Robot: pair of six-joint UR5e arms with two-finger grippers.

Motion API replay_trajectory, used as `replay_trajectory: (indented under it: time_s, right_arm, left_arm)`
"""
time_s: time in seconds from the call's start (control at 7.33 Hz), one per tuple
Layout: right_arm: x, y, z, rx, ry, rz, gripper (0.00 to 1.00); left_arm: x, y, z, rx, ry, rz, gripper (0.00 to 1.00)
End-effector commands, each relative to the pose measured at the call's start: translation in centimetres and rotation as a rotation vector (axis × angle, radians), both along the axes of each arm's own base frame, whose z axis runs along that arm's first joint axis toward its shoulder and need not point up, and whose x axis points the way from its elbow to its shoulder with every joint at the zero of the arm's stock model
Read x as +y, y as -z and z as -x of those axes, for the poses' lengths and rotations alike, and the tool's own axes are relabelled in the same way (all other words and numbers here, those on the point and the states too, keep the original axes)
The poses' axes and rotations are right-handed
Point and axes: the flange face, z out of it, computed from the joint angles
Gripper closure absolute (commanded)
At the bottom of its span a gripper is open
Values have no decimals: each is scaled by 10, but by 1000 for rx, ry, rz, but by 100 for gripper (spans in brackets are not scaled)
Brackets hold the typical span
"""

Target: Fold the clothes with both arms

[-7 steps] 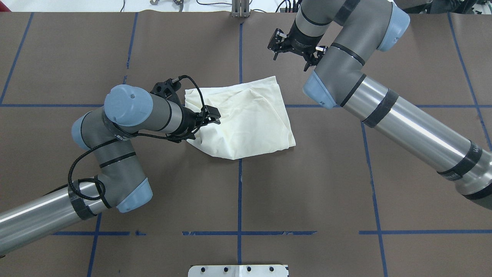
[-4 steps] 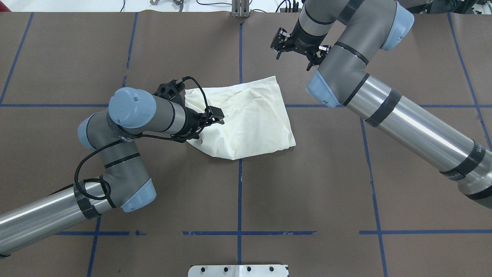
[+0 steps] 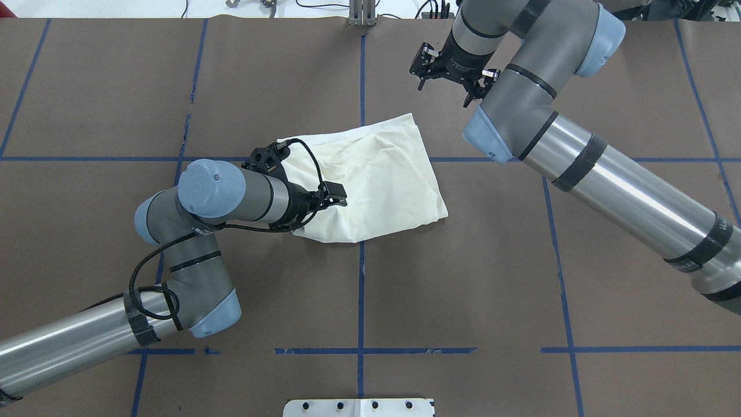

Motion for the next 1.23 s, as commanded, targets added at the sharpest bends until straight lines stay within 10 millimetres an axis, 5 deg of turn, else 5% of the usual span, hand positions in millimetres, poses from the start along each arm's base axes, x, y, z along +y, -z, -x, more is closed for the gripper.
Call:
replay_trajectory:
  time_s: [0.0, 0.41, 1.09]
  right_arm:
    - [1, -4, -1, 3, 0, 3, 0]
    - [1, -5, 0, 4, 0, 3, 0]
    - [1, -5, 0, 6, 4, -3, 0]
  left_arm:
    - [49, -2, 4, 23, -64, -18, 0]
    - [114, 16, -13, 69, -162, -35, 0]
    - [130, 37, -3, 116, -187, -58, 0]
